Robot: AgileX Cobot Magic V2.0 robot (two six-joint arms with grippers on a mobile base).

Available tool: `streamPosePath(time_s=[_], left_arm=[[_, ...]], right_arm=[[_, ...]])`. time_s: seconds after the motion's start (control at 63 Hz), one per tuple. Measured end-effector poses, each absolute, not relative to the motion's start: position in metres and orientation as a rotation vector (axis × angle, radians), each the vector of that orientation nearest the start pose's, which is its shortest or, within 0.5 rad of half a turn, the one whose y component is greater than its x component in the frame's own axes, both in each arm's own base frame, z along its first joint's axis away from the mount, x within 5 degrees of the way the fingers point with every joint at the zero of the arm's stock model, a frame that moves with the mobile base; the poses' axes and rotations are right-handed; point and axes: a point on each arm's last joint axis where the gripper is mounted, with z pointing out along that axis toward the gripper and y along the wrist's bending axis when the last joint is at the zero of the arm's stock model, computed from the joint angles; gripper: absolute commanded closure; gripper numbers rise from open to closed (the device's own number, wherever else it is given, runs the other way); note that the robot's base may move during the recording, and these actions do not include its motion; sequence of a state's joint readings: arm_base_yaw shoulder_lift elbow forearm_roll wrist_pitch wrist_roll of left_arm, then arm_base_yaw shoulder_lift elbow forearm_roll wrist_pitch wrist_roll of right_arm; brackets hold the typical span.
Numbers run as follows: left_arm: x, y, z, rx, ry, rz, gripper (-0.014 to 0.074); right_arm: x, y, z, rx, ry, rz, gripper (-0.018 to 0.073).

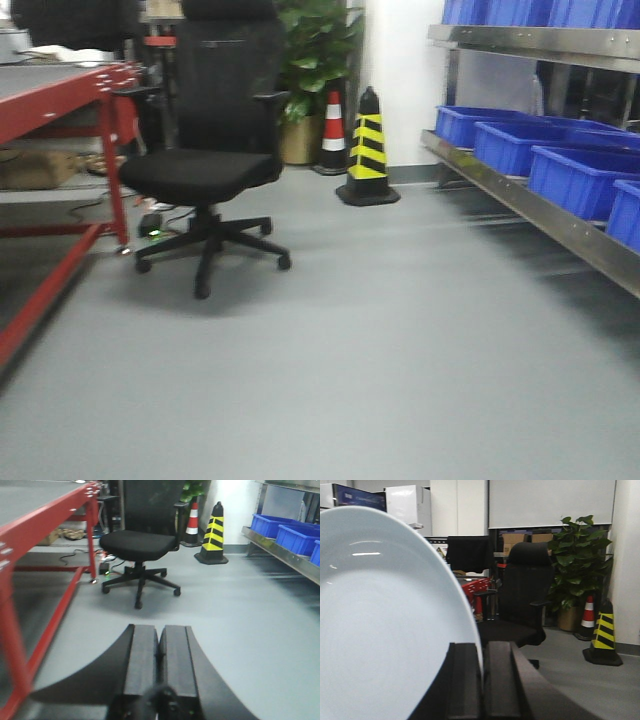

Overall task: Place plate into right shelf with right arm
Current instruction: 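Drive the base to the steel shelf holding the plate in the right gripper, then lower the plate into the blue bin and open the right gripper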

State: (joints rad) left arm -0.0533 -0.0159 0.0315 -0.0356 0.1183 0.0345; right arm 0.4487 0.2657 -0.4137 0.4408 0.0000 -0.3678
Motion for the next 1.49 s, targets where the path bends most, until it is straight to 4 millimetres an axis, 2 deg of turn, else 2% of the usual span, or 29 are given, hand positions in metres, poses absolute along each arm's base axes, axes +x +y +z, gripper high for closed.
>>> streamPosePath(time_s=[1.493], left_arm=[[0.0563, -0.0034, 0.1927, 0.046, 1.617, -0.045, 0.0643]], right_arm=[[0.0586, 0.0282, 0.3348, -0.252, 1.327, 0.441, 0.0503]])
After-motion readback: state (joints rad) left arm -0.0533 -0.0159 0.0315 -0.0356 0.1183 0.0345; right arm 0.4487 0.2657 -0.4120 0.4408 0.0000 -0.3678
